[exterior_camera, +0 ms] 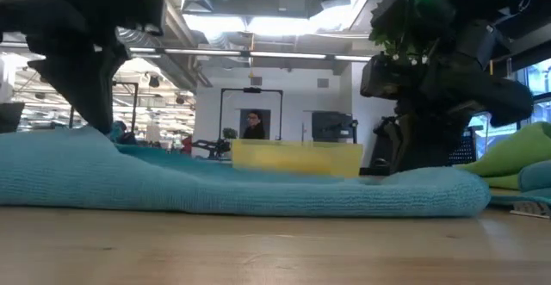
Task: Fold microfiber towels
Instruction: Fold the left blue microfiber towel
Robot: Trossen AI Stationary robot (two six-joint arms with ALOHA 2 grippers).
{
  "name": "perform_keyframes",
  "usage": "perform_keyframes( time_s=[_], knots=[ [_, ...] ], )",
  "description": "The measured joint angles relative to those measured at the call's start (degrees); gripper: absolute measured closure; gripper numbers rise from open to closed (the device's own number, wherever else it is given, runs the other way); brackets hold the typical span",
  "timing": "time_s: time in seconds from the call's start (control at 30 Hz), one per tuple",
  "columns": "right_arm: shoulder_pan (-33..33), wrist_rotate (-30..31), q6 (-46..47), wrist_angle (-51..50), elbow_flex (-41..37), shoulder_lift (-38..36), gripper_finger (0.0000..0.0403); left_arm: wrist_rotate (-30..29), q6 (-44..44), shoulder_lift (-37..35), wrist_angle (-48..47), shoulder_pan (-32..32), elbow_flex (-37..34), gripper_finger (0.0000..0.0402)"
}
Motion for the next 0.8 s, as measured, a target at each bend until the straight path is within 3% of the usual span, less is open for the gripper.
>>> perform_keyframes(
  time_s=[0.17, 0.47, 0.8],
  knots=[
    [-0.01, -0.03, 0.46, -0.15, 0.02, -2.89, 0.0402, 0.27, 0.1, 0.0, -0.34, 1.15, -1.09, 0.0401],
    [-0.5, 0.02, 2.06, -1.44, 0.02, -0.06, 0.0402, -0.71, 0.33, 0.0, -0.52, 2.62, -1.09, 0.0396],
    [-0.62, 3.18, 2.96, -1.31, 0.1, 0.41, 0.0377, -0.43, 2.71, -0.14, -4.67, 3.69, 0.83, 0.0323]
  ],
)
